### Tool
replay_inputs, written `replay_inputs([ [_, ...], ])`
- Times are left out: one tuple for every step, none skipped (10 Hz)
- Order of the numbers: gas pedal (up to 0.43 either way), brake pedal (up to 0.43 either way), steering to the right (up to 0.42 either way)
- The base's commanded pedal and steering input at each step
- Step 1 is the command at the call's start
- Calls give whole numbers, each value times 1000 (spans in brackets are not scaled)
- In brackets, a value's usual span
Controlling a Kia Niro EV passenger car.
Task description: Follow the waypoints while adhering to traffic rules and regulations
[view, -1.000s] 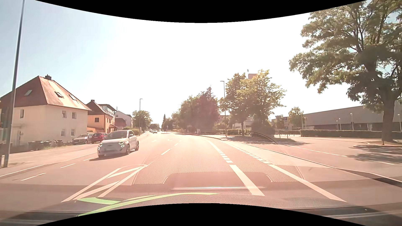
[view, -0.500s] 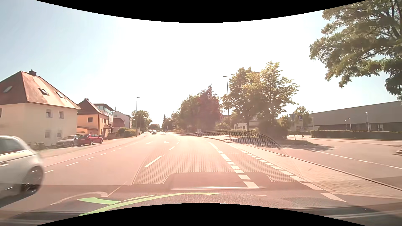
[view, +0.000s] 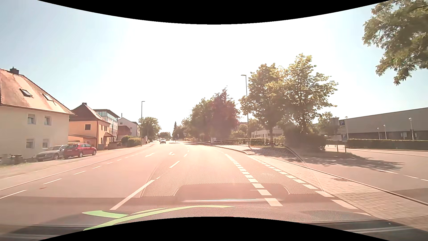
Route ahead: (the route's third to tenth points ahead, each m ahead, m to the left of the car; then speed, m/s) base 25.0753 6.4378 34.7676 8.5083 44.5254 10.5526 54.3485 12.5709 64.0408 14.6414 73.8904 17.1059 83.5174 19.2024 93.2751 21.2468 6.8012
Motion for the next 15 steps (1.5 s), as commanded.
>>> replay_inputs([
  [98,0,-6],
  [98,0,-7],
  [98,0,-7],
  [98,0,-7],
  [98,0,-9],
  [98,0,-11],
  [98,0,-12],
  [98,0,-12],
  [98,0,-13],
  [98,0,-12],
  [98,0,-13],
  [98,0,-14],
  [98,0,-15],
  [98,0,-18],
  [98,0,-21],
])
